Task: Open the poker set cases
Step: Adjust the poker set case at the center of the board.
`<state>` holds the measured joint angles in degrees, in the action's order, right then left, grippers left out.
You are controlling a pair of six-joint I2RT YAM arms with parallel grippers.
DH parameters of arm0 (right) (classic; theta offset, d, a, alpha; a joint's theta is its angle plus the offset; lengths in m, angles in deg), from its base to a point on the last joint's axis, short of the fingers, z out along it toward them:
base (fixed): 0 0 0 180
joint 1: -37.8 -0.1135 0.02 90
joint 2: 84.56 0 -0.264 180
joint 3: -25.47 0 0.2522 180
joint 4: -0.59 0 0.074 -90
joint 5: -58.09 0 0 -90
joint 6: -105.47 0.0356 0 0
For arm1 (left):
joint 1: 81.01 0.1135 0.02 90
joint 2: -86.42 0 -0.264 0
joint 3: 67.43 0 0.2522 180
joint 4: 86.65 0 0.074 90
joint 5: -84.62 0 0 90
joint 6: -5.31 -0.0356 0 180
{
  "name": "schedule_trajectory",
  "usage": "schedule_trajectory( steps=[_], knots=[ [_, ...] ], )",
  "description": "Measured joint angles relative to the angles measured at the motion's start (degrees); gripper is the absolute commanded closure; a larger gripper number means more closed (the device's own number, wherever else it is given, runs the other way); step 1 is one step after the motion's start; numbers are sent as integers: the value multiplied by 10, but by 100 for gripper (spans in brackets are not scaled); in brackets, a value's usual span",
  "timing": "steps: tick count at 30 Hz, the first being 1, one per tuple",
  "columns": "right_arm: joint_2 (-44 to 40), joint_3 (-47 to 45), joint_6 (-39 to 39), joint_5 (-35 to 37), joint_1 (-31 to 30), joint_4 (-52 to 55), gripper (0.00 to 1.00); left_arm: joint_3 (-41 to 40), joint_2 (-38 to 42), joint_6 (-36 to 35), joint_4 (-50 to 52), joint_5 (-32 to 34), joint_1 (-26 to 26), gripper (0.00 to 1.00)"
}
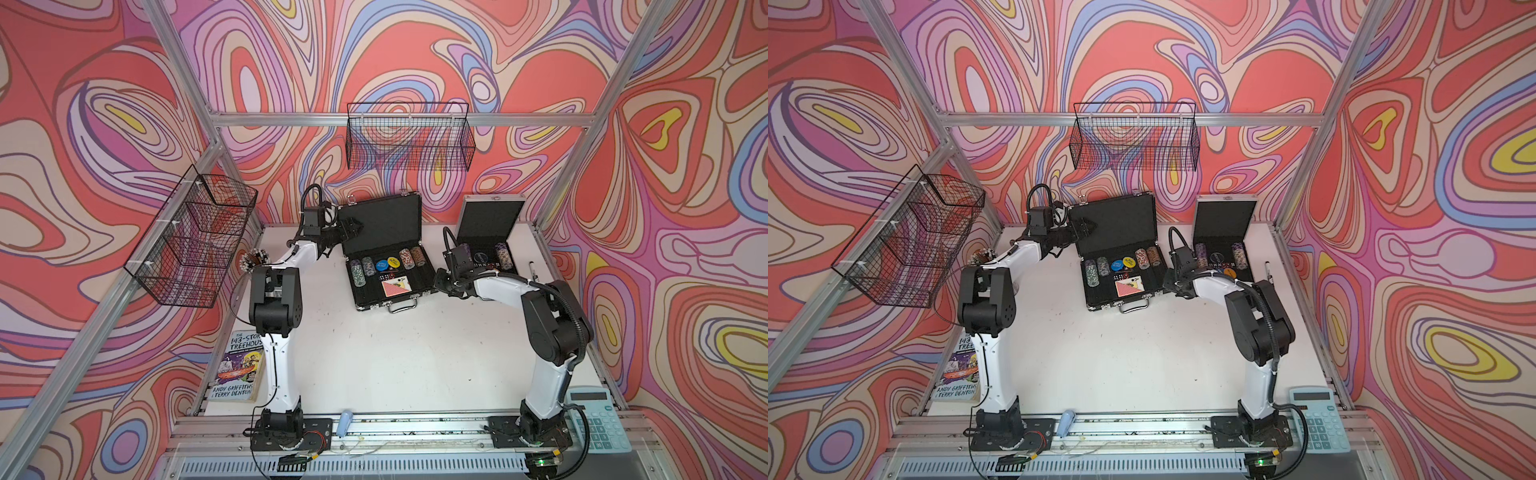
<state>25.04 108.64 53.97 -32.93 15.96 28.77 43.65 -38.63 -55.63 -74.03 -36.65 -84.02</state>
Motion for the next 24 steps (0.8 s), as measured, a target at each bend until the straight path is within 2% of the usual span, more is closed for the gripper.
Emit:
schedule_trajectory(
  steps=[8,15,20,24],
  knots=[
    [0,-3,21,0,2,-10,79,-25,57,-4,-11,-15,22,0],
    [2,-3,29,0,2,-12,78,-87,119,-19,-37,-21,22,0],
    [16,14,21,5,2,-3,84,-136,131,-21,-49,-16,22,1],
    [16,17,5,7,2,2,90,-145,122,-14,-55,-18,22,1]
  ],
)
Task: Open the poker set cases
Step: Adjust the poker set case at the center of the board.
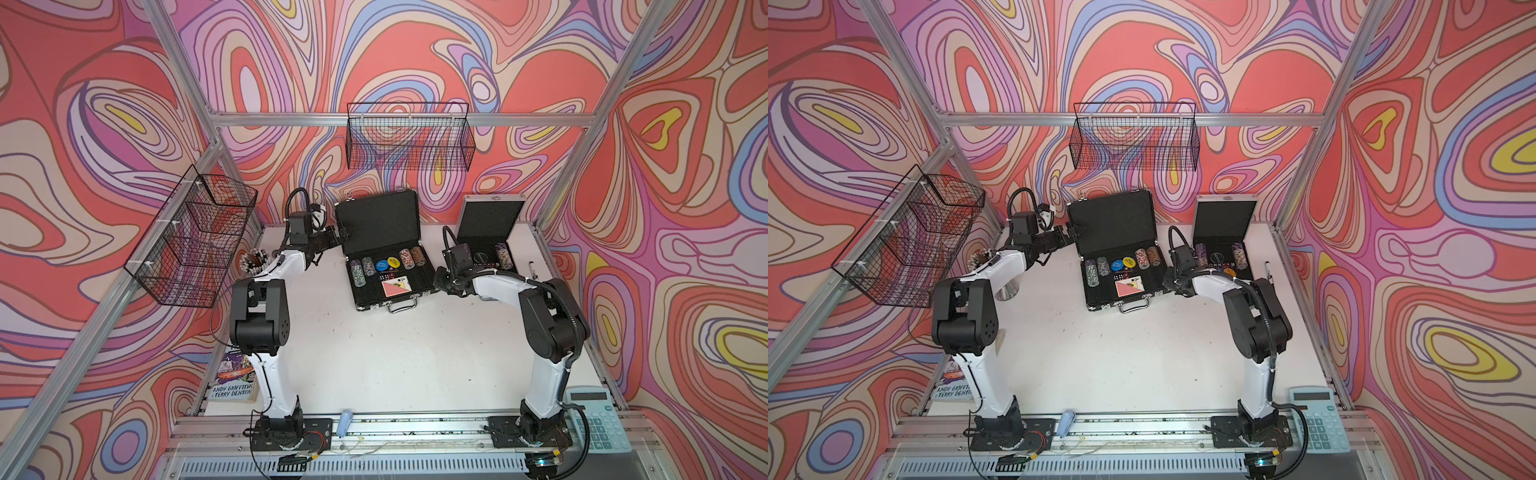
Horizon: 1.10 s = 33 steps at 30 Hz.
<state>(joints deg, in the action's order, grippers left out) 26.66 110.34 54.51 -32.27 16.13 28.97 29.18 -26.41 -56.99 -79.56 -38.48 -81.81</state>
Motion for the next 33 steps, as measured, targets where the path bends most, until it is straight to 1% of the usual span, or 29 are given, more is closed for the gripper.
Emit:
schedule_trajectory(
  steps=[7,13,19,24,33],
  knots=[
    [-7,-18,11,1,0,-24,100,9,-23,15,-24,-15,-3,2],
    [-31,-69,56,-8,-5,-80,100,64,-75,21,-23,-24,-13,2],
    [-57,-119,105,-21,-16,-119,100,116,-120,27,-21,-35,-39,2],
    [-66,-129,110,-19,-18,-121,100,120,-126,32,-20,-40,-55,2],
    [-64,-123,103,-18,-18,-113,100,116,-125,29,-20,-40,-51,2]
  ],
)
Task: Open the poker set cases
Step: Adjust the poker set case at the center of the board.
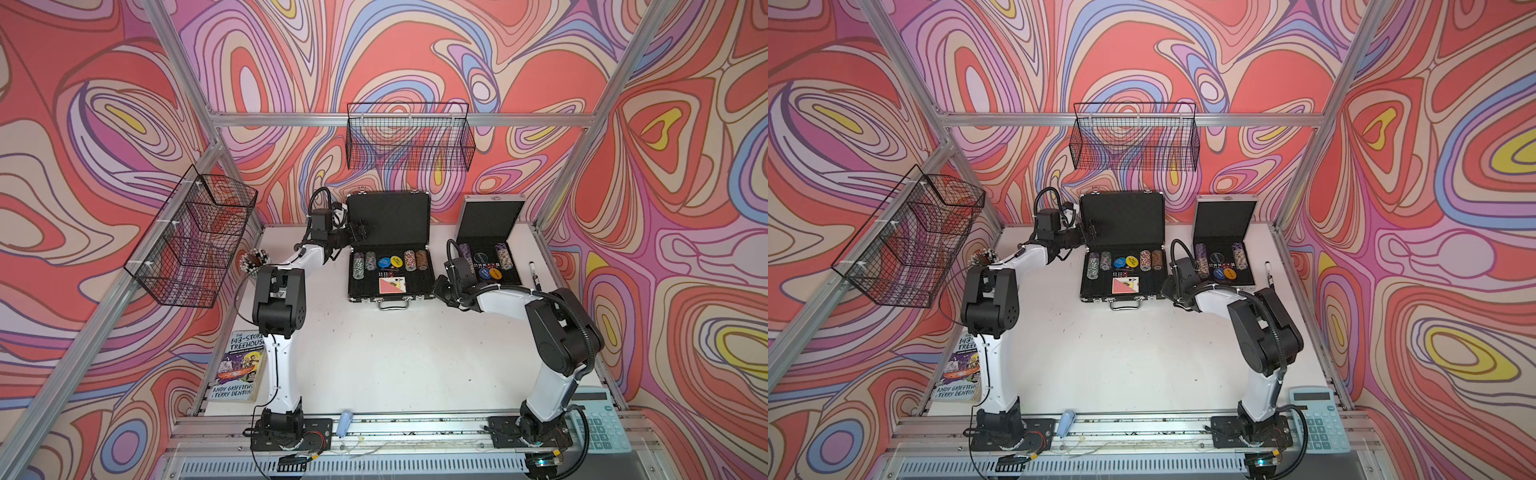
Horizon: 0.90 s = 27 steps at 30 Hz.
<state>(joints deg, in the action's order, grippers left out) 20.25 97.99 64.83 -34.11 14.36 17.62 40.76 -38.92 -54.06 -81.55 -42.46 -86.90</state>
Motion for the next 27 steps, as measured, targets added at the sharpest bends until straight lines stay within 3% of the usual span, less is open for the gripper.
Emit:
schedule_trajectory(
  steps=[4,8,14,17,20,27],
  knots=[
    [1,3,-1,0,0,5,98,0,0,0,2,0,3,1],
    [1,6,-5,1,0,11,78,0,5,-8,14,9,4,0],
    [1,23,-17,16,7,48,59,-19,62,-33,44,36,13,0],
    [-2,44,-37,40,25,69,50,-44,124,-56,63,64,21,0],
    [-17,61,-64,63,51,85,47,-86,204,-84,73,105,26,0],
    [-105,77,-161,97,85,69,40,-297,425,-125,52,238,28,0]
  ],
)
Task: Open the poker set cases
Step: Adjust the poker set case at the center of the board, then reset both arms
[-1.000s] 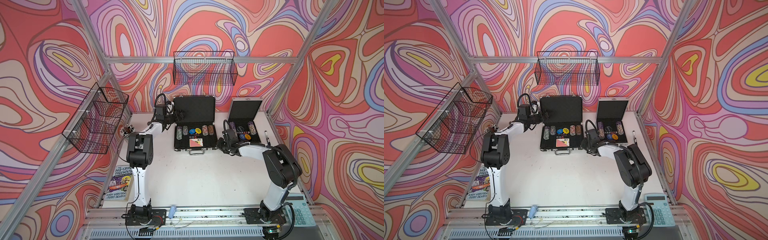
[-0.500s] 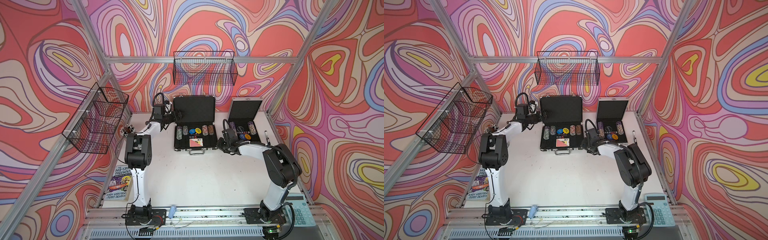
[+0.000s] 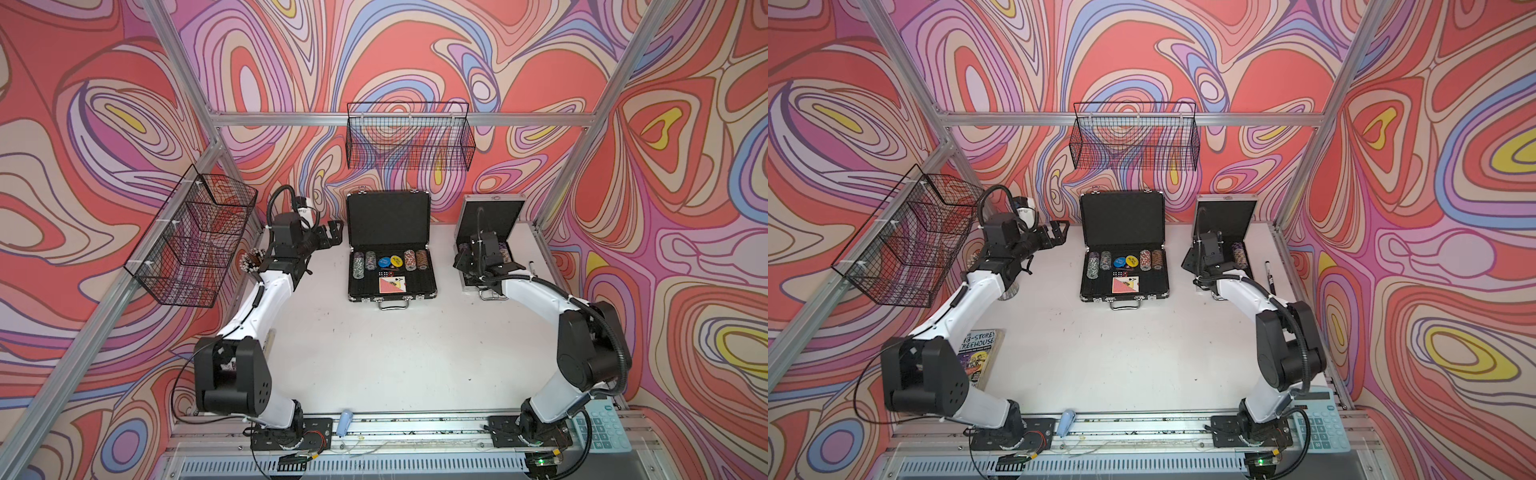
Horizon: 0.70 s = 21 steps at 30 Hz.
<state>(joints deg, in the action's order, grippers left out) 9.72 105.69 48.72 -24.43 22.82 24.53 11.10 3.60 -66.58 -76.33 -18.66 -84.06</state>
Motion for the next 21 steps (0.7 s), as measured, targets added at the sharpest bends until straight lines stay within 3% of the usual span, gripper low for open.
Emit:
schedule_trajectory(
  steps=[6,10,16,21],
  knots=[
    [-69,-41,-68,92,39,-54,36,-202,109,-19,-33,146,0,0],
    [-112,-140,-105,185,62,-116,36,-300,157,-24,-69,246,0,0],
    [-186,-355,-153,284,63,-298,35,-348,166,-18,-123,341,0,0],
    [-157,-397,-177,319,64,-391,35,-411,156,-24,-183,385,0,0]
  ],
)
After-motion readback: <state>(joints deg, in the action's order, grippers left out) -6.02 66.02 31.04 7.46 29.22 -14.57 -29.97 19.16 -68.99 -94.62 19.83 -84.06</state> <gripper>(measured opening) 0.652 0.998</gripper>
